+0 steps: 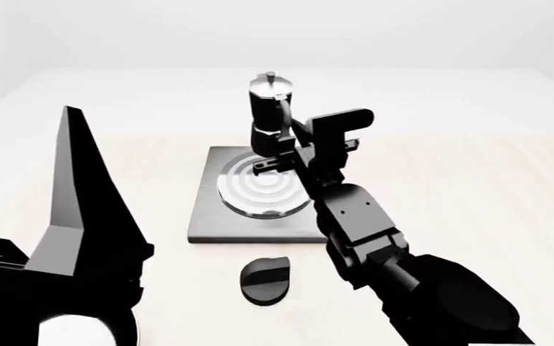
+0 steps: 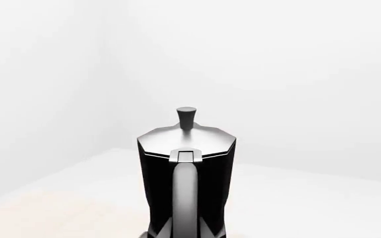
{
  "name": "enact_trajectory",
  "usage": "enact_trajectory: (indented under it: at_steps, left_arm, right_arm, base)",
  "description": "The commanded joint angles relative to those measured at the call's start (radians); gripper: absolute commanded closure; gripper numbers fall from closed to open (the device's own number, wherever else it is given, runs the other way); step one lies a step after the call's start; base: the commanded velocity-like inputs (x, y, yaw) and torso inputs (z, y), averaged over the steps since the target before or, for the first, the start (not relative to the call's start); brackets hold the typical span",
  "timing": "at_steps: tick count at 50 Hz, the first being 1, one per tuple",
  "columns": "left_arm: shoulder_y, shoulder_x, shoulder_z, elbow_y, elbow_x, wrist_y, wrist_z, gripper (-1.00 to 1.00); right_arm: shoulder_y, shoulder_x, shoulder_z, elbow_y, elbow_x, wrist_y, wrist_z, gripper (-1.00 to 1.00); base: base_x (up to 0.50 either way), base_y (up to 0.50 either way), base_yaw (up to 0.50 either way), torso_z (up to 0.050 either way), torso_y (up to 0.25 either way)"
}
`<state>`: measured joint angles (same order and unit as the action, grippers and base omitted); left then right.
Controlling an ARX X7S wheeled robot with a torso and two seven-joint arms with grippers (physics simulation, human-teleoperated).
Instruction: Turn on the stove and put the moka pot on it.
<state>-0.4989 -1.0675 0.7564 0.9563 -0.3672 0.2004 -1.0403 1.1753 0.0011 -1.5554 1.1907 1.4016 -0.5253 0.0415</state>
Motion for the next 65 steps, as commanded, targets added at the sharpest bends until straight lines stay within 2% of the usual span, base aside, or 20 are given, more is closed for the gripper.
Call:
enact_trajectory:
  at_steps: [1, 28, 50, 65]
  left_arm:
    - [0.003, -0.005, 0.001, 0.002, 0.001, -0.007, 0.001, -1.00]
    - [0.016, -0.005, 0.001, -0.010, 0.011, 0.022, 0.005, -1.00]
    - [0.024, 0.002, 0.004, -0.016, 0.018, 0.032, 0.009, -1.00]
    - [0.018, 0.004, 0.001, -0.012, 0.008, 0.030, 0.014, -1.00]
  right_arm:
    - [0.017, -0.001, 0.019, -0.020, -0.034, -0.010, 0.008, 1.00]
    - [0.019, -0.001, 0.022, -0.027, -0.051, -0.060, 0.010, 1.00]
    - [0.024, -0.001, 0.025, -0.031, -0.061, -0.182, 0.009, 1.00]
    - [0.045, -0.001, 0.026, -0.033, -0.083, -0.169, 0.025, 1.00]
  base:
    - [0.00, 0.00, 0.00, 0.000, 0.000]
    - [0.00, 0.00, 0.00, 0.003, -0.104]
    - [0.00, 0.00, 0.00, 0.007, -0.127]
    - [0.00, 0.00, 0.00, 0.006, -0.073]
